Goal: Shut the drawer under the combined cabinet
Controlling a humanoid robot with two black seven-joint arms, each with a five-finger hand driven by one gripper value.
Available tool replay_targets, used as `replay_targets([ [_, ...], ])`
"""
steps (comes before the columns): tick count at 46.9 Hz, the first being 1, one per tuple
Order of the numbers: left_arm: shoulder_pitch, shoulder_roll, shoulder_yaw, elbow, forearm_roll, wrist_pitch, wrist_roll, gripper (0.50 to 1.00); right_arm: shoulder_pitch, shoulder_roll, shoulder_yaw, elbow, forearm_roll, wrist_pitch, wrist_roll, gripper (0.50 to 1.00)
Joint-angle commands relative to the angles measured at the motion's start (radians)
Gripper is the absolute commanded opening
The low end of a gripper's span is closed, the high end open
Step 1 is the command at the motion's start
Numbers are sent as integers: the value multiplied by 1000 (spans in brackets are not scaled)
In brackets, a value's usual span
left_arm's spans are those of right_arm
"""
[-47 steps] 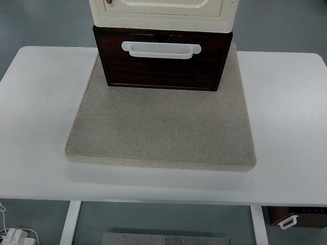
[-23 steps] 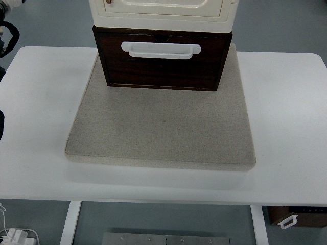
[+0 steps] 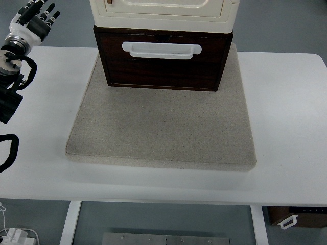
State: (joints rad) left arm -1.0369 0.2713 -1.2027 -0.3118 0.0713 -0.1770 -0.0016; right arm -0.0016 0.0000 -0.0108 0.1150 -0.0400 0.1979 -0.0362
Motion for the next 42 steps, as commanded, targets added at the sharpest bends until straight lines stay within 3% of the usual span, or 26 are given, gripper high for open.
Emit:
replay_targets([
  [1,1,-17,0,2,-22,-10,0,1000,0,0,0,0,0,0,-1,952],
  [19,11,-84,-3,11,-113,-41,0,1000,0,0,9,0,0,0,1,952],
  [42,14,-93,-3,13,-173,-41,0,1000,-1,0,8,0,0,0,1,952],
])
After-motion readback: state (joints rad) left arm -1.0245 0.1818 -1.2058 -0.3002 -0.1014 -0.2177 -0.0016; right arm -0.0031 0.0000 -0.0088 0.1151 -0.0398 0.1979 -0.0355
